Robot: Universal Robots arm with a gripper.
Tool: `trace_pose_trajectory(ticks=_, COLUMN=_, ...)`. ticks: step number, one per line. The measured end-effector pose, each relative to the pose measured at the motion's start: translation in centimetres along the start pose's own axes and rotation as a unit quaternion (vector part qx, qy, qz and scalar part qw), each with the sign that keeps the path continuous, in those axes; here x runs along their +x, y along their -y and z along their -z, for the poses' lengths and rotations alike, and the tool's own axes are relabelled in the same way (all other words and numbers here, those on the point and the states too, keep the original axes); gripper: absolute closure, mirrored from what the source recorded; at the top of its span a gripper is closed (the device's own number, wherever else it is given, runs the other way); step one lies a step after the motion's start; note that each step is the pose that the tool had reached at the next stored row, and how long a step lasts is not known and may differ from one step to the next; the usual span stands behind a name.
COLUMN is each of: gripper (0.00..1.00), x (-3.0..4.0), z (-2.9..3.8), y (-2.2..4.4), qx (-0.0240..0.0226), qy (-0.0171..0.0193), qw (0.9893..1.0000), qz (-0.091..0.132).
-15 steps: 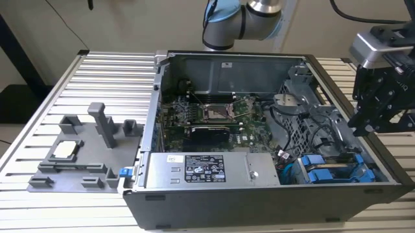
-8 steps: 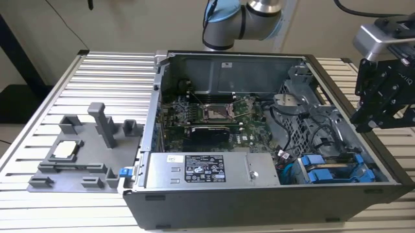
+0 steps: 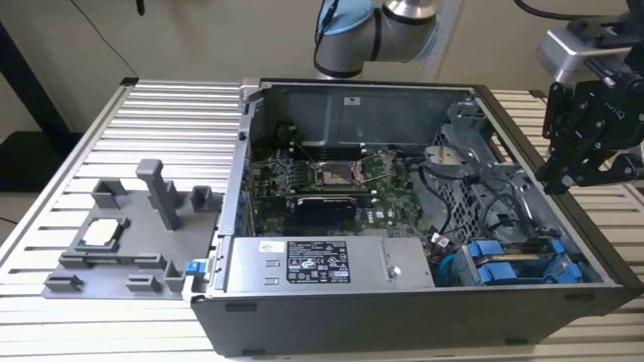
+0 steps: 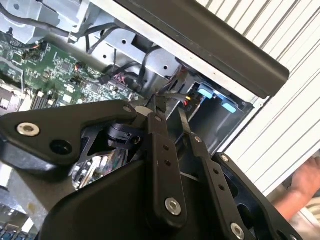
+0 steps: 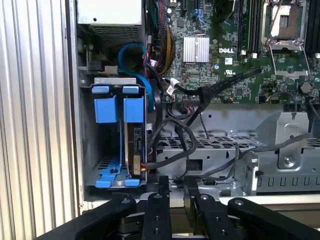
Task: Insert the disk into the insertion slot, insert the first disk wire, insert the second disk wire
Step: 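Insert the second disk wire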
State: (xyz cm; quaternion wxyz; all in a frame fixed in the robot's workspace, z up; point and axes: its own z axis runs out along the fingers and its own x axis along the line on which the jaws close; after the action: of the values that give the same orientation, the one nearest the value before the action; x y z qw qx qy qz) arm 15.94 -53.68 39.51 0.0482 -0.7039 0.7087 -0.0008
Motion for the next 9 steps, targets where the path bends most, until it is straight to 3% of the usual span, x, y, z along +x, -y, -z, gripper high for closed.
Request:
trace_pose_trajectory(ticks=6, gripper=0.73, x=-1.47, z=-0.14, y=-0.21, qx=0.0005, qy=0.0000, qw=1.0000, qz=0.000)
trace_pose_trajectory(ticks=9, gripper=0.73, x=-1.57, z=-0.11, y=-1.45, qx=0.0048, qy=0.0004, qw=1.0000, qz=0.000)
